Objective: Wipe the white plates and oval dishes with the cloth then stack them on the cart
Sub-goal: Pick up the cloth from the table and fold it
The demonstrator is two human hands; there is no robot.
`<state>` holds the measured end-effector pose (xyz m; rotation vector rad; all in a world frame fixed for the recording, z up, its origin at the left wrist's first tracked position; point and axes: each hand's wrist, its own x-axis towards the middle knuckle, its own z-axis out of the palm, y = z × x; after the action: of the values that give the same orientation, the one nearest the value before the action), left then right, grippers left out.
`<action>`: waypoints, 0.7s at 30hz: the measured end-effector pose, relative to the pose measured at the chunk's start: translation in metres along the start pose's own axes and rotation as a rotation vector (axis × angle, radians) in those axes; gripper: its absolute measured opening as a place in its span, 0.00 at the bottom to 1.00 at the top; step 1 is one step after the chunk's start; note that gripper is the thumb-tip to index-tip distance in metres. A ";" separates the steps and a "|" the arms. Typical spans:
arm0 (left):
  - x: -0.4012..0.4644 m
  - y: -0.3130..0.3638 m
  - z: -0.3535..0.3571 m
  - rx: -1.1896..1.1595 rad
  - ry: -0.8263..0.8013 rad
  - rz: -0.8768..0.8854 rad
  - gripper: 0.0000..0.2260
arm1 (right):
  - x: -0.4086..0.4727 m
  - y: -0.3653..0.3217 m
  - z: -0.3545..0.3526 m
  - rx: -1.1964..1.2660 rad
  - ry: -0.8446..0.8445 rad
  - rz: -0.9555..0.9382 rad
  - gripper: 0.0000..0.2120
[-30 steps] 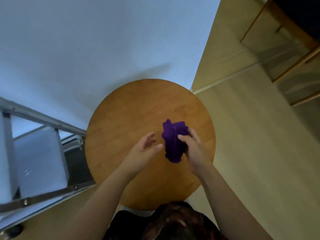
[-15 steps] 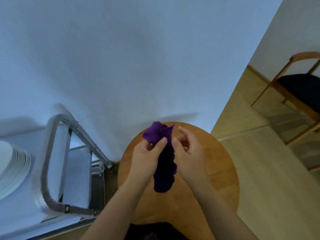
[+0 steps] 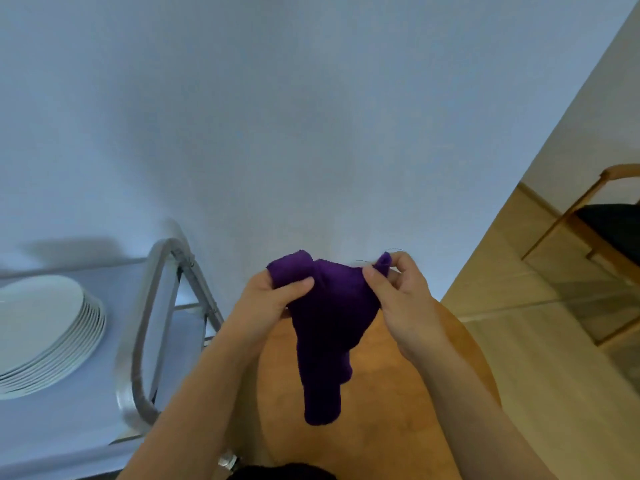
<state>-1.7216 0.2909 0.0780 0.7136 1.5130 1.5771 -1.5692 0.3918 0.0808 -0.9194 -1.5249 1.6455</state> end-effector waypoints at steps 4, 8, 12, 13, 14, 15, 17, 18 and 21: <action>0.002 0.002 -0.011 0.000 0.048 -0.018 0.09 | 0.004 -0.005 0.002 -0.094 -0.013 -0.090 0.06; 0.008 0.003 -0.014 0.000 0.164 -0.034 0.12 | 0.006 -0.005 -0.002 -0.276 0.002 -0.135 0.07; 0.008 0.007 -0.001 -0.199 0.238 -0.120 0.10 | 0.005 -0.012 -0.003 -0.482 -0.273 -0.152 0.04; 0.008 0.009 0.000 -0.281 0.192 -0.110 0.09 | 0.005 -0.013 -0.003 -0.530 -0.331 -0.153 0.03; 0.008 0.011 -0.002 -0.319 0.105 -0.078 0.08 | 0.006 -0.015 -0.004 -0.577 -0.377 -0.148 0.03; 0.009 0.012 -0.005 -0.262 0.012 -0.034 0.07 | 0.007 -0.015 -0.006 -0.621 -0.416 -0.141 0.02; 0.011 0.010 -0.012 0.029 -0.103 0.037 0.10 | 0.008 -0.017 -0.011 -0.689 -0.474 -0.119 0.03; 0.012 0.009 -0.015 0.159 -0.094 0.052 0.11 | 0.009 -0.018 -0.014 -0.704 -0.486 -0.106 0.04; 0.016 0.007 -0.023 0.302 -0.011 0.075 0.07 | 0.013 -0.018 -0.018 -0.704 -0.410 -0.107 0.06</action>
<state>-1.7504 0.2924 0.0804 0.9546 1.7547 1.4097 -1.5596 0.4134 0.0973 -0.8439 -2.4778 1.2701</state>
